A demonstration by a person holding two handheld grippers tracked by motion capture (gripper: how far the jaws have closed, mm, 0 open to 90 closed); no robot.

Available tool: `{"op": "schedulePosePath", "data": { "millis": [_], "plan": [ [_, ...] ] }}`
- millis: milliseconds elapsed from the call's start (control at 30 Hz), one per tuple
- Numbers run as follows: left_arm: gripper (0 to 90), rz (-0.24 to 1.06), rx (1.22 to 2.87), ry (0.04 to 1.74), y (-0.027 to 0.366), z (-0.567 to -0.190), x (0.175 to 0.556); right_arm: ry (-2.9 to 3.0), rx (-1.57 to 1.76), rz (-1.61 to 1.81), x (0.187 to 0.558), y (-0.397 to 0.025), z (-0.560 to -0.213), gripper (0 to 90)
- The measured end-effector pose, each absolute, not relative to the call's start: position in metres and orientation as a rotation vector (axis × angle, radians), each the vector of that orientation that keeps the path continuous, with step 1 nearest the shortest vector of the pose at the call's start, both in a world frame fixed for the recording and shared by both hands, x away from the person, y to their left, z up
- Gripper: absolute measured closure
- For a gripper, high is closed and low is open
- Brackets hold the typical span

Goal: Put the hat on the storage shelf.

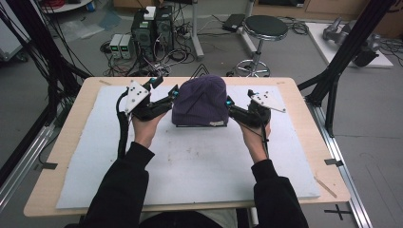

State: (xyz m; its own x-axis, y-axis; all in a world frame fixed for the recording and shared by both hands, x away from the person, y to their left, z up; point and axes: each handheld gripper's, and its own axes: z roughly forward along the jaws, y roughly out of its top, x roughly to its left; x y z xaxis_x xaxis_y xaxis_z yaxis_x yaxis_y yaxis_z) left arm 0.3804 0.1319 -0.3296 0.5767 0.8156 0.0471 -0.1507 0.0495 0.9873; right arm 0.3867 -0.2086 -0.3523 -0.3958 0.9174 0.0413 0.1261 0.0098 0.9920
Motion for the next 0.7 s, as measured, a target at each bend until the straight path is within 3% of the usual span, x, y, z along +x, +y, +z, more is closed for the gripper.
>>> {"op": "schedulePosePath", "data": {
  "millis": [700],
  "plan": [
    [32.5, 0.911, 1.212, 0.707, 0.210, -0.328, 0.348, 1.484, 1.128, 1.509, 0.370, -0.248, -0.338, 15.7]
  ]
}}
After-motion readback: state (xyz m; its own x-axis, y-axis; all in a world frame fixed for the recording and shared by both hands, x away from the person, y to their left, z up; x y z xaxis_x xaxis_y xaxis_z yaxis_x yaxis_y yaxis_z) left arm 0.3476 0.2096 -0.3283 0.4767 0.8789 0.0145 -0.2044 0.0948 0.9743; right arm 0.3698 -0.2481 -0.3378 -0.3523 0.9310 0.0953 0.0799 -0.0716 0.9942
